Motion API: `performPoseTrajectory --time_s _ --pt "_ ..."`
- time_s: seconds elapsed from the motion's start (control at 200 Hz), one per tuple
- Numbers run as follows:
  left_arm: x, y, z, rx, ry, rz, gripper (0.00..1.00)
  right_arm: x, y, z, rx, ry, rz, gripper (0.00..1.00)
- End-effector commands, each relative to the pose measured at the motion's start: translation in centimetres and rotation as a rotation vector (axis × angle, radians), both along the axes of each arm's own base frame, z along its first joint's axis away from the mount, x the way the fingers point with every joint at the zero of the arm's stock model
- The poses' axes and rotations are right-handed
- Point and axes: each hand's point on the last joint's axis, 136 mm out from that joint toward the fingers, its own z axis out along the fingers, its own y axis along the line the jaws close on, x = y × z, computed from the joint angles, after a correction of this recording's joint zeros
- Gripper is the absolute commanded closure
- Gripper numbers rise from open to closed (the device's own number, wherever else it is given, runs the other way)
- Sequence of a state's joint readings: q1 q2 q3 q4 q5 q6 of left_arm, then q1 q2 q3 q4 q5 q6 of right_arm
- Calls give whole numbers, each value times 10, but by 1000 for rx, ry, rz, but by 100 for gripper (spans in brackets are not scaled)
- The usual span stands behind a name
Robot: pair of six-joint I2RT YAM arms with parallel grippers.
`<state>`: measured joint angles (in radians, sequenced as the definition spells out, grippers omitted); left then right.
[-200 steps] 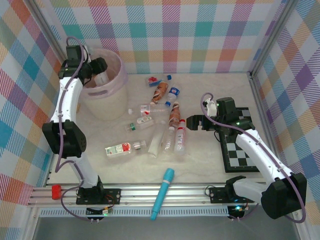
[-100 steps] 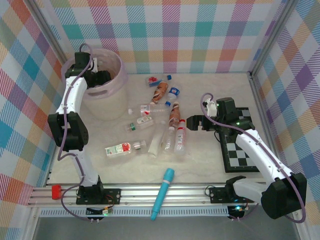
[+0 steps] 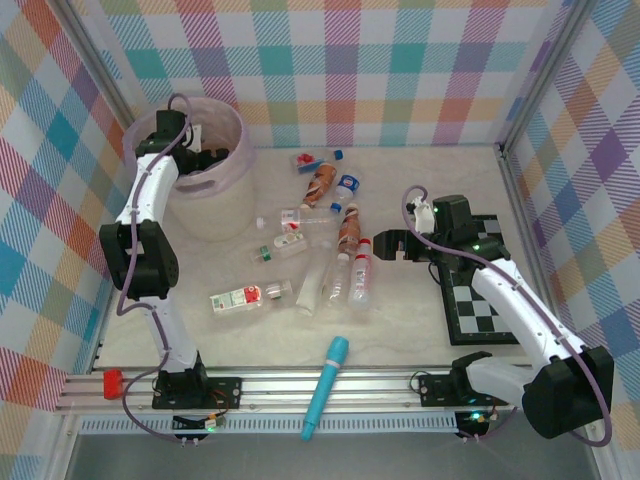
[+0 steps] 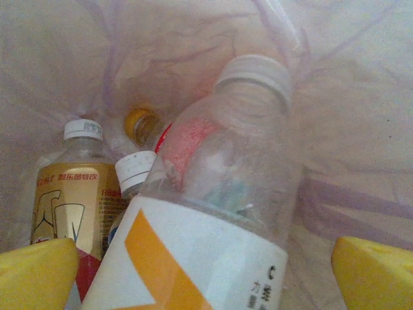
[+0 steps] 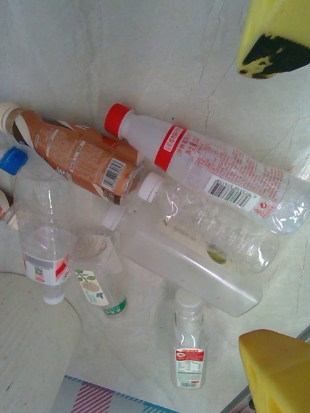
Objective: Put the plastic bottles in the bin
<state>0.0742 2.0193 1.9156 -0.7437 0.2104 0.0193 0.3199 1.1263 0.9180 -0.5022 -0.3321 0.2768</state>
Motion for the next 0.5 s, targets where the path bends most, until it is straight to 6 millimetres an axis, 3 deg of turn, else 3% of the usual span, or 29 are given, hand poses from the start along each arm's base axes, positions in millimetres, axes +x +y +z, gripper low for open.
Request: performPoseTrajectory --time_s 0.0,0.305,0.495 --pt "-3 -11 31 -29 -53 -28 0 1 -3 7 11 -24 -22 1" --pt "-10 -14 127 -41 -258 -25 0 -5 -10 9 -11 -73 -30 1" --pt "-32 1 178 52 -369 31 0 -19 -13 -9 -8 112 -99 1"
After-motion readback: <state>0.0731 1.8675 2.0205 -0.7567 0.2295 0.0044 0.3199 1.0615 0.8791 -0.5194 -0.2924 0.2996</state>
